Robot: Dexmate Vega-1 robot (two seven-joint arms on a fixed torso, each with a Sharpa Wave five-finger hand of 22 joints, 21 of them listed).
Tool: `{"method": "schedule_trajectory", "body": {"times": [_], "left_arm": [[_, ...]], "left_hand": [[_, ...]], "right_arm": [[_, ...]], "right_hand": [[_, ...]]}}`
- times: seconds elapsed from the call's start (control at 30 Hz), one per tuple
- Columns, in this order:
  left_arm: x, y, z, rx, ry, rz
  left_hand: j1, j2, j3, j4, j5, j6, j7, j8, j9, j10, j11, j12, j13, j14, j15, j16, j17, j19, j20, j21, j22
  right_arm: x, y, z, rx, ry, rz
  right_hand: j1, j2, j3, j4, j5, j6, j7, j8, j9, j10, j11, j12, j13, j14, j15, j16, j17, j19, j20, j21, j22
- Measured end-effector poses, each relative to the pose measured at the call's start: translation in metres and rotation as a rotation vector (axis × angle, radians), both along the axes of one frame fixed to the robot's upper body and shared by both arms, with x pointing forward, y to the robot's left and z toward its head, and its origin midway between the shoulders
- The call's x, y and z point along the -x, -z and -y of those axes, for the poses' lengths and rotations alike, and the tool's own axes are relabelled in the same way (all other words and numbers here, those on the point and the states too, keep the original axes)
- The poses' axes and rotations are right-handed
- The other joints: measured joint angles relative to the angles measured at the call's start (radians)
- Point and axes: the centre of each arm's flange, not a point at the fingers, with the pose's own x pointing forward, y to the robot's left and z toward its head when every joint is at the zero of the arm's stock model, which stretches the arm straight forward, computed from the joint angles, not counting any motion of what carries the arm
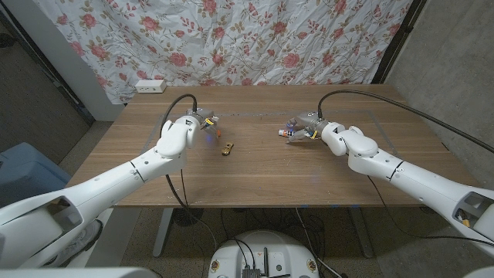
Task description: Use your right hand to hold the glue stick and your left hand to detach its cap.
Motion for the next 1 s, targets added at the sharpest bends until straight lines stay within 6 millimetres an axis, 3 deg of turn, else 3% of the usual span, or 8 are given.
{"method": "schedule_trajectory", "body": {"times": [0.33,0.4,0.6,0.7,0.8,1.0], "left_arm": [[0.004,-0.003,-0.012,0.054,0.011,0.006],[0.003,-0.003,-0.014,0.069,0.017,-0.004],[0.006,-0.005,-0.026,0.131,0.039,0.007],[0.006,-0.005,-0.029,0.168,0.065,0.01],[0.007,-0.004,-0.037,0.175,0.052,0.013],[0.006,-0.003,-0.044,0.282,0.117,0.051]], "left_hand": [[-0.042,0.006,-0.011,0.011,-0.001,-0.078,0.003,0.0,0.0,-0.1,0.024,0.0,0.0,-0.039,0.002,0.0,0.0,-0.029,0.007,0.0,0.002],[-0.051,0.004,-0.011,0.011,-0.001,-0.1,0.004,0.0,0.0,-0.126,0.031,0.0,0.0,-0.056,0.003,0.0,0.0,-0.038,0.017,0.0,0.0],[-0.063,0.016,-0.011,0.011,-0.001,-0.137,0.009,0.0,0.0,-0.16,0.046,0.0,0.0,-0.07,0.005,0.0,0.0,-0.045,0.023,0.0,0.002],[-0.073,0.019,-0.015,0.015,-0.001,-0.143,0.015,0.0,0.0,-0.177,0.063,0.0,0.0,-0.081,0.006,0.0,0.0,-0.048,0.02,0.0,0.002],[-0.085,0.031,-0.018,0.018,-0.001,-0.153,0.014,0.0,0.0,-0.191,0.078,0.0,0.0,-0.091,0.006,0.0,0.0,-0.048,0.02,0.0,0.002],[-0.1,0.045,-0.022,0.022,-0.001,-0.167,0.018,0.0,-0.005,-0.207,0.079,0.0,0.0,-0.104,0.005,0.0,0.0,-0.048,0.02,0.006,0.002]], "right_arm": [[0.003,-0.006,0.002,-0.053,-0.037,-0.004],[0.004,-0.006,0.003,-0.066,-0.042,-0.005],[0.007,-0.008,0.006,-0.136,-0.082,-0.014],[0.008,-0.01,0.01,-0.166,-0.09,-0.016],[0.009,-0.01,0.008,-0.196,-0.116,-0.022],[0.009,-0.013,0.017,-0.288,-0.151,-0.028]], "right_hand": [[-0.076,0.007,-0.029,0.029,0.006,-0.049,0.008,0.0,0.0,-0.069,0.019,0.0,-0.004,-0.036,0.036,-0.027,-0.005,-0.007,0.007,-0.001,0.0],[-0.111,0.017,-0.033,0.039,0.006,-0.072,0.01,0.0,0.0,-0.091,0.025,0.0,-0.004,-0.052,0.044,-0.037,-0.005,-0.027,-0.002,-0.005,0.0],[-0.144,0.028,-0.047,0.055,0.006,-0.108,0.019,0.0,-0.005,-0.136,0.04,-0.004,-0.009,-0.082,0.06,-0.054,-0.007,-0.056,-0.02,-0.012,0.0],[-0.156,0.02,-0.048,0.06,0.006,-0.116,0.026,0.0,-0.005,-0.14,0.044,-0.004,-0.009,-0.09,0.06,-0.058,-0.009,-0.059,-0.023,-0.012,0.0],[-0.171,0.034,-0.051,0.07,0.006,-0.125,0.028,0.0,-0.005,-0.147,0.051,-0.004,-0.009,-0.089,0.06,-0.058,-0.009,-0.051,-0.031,-0.01,0.0],[-0.201,0.041,-0.057,0.083,0.003,-0.126,0.026,0.0,-0.004,-0.161,0.051,-0.004,-0.014,-0.082,0.042,-0.058,-0.014,-0.039,-0.044,-0.004,0.0]]}}
